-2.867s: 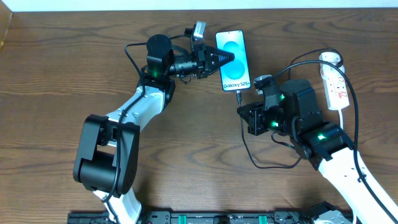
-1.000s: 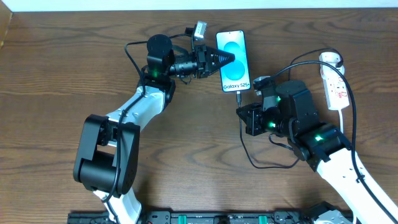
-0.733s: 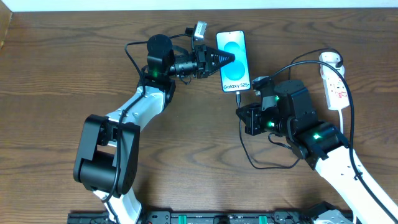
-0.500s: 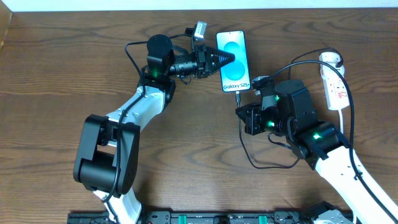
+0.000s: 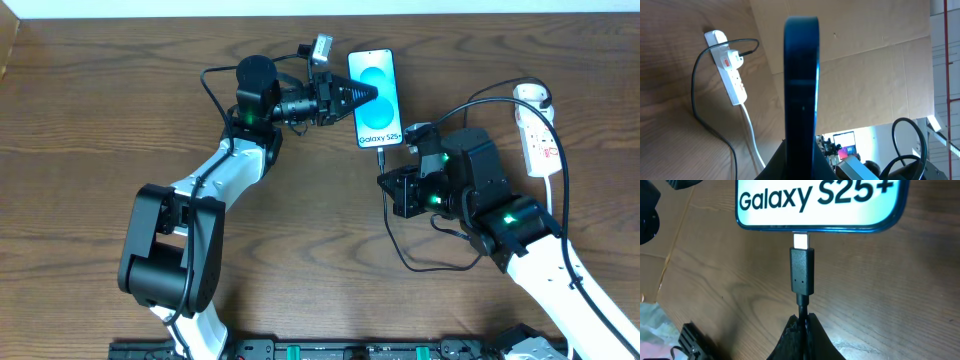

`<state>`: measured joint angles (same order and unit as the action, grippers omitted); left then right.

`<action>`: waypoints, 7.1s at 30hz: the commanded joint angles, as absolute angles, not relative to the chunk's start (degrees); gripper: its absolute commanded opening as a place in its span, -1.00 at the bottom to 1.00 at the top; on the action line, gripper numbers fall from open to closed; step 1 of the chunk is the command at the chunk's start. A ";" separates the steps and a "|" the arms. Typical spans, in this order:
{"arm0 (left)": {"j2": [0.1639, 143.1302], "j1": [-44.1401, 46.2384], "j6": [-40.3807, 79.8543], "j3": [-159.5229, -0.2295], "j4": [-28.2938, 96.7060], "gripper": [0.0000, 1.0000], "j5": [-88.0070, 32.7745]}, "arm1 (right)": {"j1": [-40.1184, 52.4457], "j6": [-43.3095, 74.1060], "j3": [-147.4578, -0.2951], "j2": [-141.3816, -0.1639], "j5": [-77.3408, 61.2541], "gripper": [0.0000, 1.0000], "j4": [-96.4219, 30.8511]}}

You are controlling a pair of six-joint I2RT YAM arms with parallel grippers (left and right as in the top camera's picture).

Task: Plug charger to phone and switch on socket

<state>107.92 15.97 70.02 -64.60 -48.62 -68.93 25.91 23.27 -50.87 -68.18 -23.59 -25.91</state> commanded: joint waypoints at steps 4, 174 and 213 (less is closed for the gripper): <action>107.00 15.94 68.47 -65.91 -49.41 -0.86 -69.93 | 26.35 23.07 -50.76 -68.42 -24.51 -0.98 -25.93; 107.00 19.70 68.27 -66.59 -46.30 -0.86 -62.35 | 35.44 27.81 -51.81 -43.40 2.92 0.73 -26.09; 112.81 23.94 28.58 -77.84 11.07 -0.86 -53.34 | 35.44 33.87 -51.70 -34.52 20.27 0.99 -49.10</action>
